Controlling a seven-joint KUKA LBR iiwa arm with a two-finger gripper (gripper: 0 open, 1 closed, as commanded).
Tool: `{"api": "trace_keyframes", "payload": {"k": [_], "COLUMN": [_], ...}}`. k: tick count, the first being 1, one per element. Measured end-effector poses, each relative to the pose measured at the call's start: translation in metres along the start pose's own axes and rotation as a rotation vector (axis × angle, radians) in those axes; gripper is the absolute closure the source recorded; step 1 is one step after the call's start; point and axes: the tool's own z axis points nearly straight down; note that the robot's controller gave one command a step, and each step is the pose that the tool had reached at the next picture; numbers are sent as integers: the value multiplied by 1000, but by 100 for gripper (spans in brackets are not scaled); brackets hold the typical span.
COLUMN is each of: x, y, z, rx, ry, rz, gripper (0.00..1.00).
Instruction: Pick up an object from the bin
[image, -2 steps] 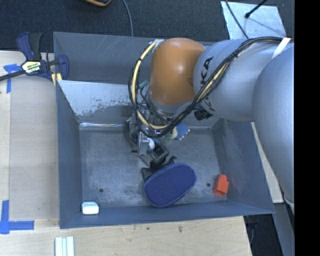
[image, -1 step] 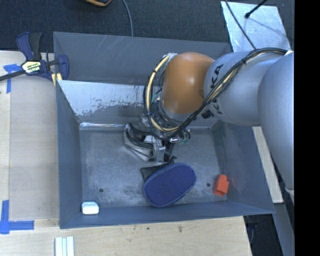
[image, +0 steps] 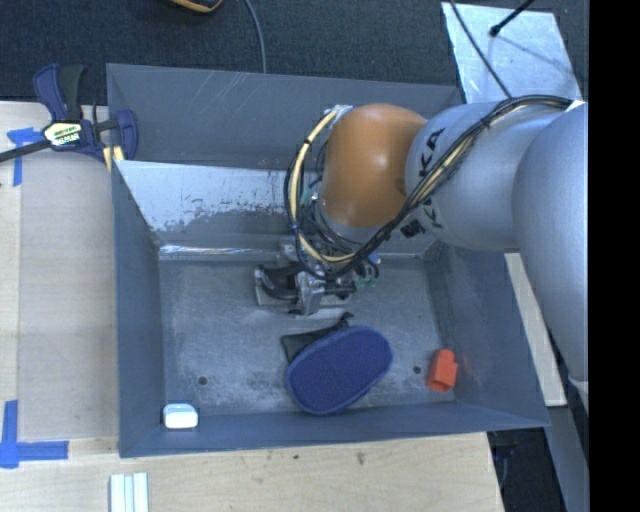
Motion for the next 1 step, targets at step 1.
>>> {"api": "trace_keyframes", "payload": {"k": [1], "x": [-15], "y": [30], "z": [-164], "rx": [4], "ry": [-7], "rz": [-17], "gripper": [100]}}
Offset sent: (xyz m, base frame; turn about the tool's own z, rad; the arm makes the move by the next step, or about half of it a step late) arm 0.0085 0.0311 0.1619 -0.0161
